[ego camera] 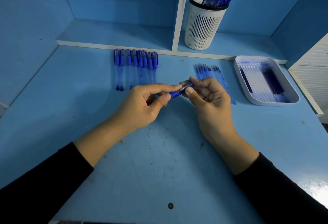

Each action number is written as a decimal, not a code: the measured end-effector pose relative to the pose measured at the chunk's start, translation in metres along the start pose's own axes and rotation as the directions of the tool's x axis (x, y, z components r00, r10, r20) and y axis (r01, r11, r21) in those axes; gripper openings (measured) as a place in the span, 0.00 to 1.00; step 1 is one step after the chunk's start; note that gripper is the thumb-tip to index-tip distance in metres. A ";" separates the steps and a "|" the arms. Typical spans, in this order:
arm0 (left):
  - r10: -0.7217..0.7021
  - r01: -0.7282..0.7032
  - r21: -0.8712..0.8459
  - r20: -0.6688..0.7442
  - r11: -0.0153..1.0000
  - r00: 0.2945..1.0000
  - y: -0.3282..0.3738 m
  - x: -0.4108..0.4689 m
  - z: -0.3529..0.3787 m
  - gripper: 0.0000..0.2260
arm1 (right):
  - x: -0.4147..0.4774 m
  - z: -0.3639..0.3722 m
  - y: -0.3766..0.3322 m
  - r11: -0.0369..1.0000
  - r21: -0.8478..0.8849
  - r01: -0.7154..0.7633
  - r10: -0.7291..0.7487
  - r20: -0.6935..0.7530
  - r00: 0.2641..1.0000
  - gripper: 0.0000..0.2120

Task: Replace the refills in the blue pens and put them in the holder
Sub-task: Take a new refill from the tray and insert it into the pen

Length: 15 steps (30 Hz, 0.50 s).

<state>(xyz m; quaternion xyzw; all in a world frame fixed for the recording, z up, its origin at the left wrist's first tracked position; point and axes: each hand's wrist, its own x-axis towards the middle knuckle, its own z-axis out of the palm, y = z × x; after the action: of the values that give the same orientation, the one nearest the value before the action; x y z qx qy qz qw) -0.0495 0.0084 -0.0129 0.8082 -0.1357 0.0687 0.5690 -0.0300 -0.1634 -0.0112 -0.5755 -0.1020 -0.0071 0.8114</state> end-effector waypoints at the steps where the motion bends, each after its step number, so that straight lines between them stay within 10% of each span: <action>1: 0.000 0.000 -0.005 0.006 1.000 1.000 0.002 0.000 0.000 0.14 | 0.000 0.000 0.001 1.000 -0.003 0.004 -0.004 0.000 1.000 0.08; 15: 0.046 -0.051 0.029 0.143 0.998 0.989 0.007 0.000 0.000 0.19 | 0.008 -0.005 0.004 0.994 0.114 0.005 -0.003 -0.017 1.000 0.07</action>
<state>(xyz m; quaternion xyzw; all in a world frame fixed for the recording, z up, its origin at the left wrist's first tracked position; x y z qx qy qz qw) -0.0511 0.0066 -0.0067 0.8165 -0.1942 0.0269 0.5430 -0.0208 -0.1660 -0.0147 -0.5281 -0.0969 -0.0078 0.8436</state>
